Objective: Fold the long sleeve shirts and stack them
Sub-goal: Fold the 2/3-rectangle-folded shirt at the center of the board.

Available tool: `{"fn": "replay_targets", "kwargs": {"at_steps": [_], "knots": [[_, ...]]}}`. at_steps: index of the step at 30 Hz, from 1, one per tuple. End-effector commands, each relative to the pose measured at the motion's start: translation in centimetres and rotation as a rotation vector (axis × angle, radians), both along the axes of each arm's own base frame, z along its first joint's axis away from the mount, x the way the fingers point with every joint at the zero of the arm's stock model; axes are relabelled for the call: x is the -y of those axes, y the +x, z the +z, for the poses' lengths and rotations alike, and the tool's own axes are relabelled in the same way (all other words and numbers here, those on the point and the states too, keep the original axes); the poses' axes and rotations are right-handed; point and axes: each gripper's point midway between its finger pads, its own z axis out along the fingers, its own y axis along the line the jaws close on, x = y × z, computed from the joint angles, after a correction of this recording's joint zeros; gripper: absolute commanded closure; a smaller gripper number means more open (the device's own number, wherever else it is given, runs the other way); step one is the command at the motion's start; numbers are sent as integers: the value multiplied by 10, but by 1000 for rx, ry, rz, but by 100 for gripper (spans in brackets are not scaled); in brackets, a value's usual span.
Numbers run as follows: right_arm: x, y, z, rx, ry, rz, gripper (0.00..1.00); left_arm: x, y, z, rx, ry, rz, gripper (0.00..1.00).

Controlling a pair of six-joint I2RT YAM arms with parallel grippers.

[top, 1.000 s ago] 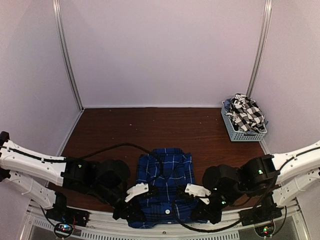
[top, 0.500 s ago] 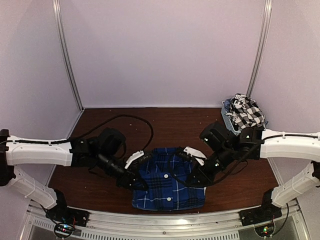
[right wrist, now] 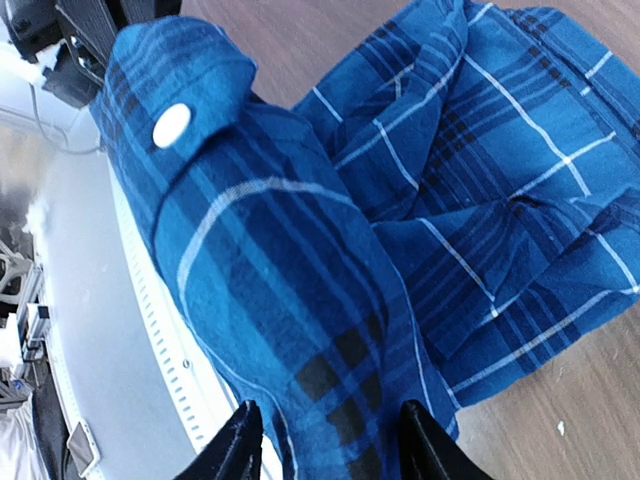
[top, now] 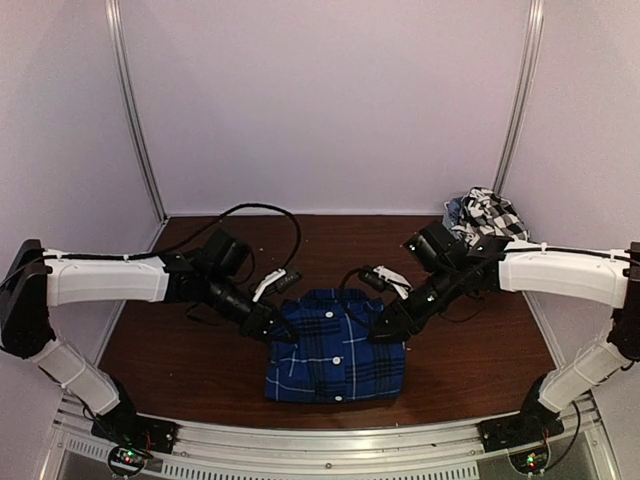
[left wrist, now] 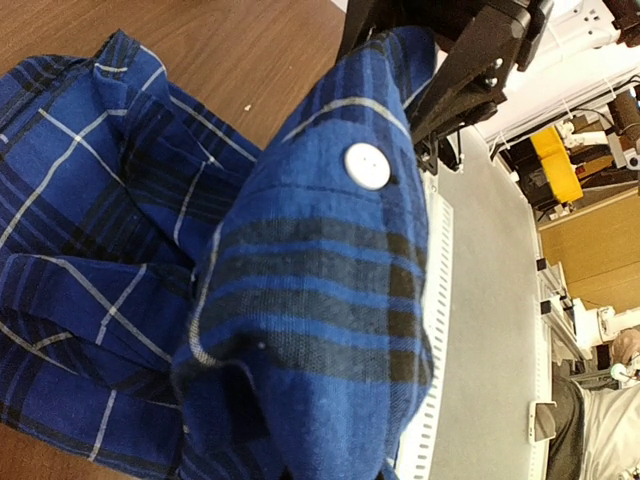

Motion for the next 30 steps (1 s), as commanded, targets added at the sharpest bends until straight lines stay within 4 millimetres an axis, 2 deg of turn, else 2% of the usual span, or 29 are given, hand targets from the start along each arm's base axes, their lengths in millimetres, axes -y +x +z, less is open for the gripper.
{"fn": "replay_targets", "kwargs": {"at_steps": [1, 3, 6, 11, 14, 17, 24, 30], "knots": [[-8, 11, 4, -7, 105, 9, 53, 8, 20, 16, 55, -85, -33, 100], [-10, 19, 4, -12, 133, 3, 58, 5, 31, 11, 44, -76, -18, 100], [-8, 34, -1, -37, 158, -10, 71, -2, 50, 9, 40, -80, 15, 97], [-9, 55, -4, -65, 195, -22, 100, -4, 70, 8, 67, -88, 41, 75], [-11, 64, -3, -74, 214, -25, 100, -3, 74, 9, 97, -115, 51, 64], [-11, 70, -2, -86, 237, -30, 100, -3, 75, 8, 109, -140, 60, 59], [-7, 76, 6, -80, 265, -43, 100, -5, 79, 4, 58, -212, 93, 52], [-3, 80, 6, -75, 265, -61, 100, -8, 73, -2, 8, -244, 110, 45]]}}
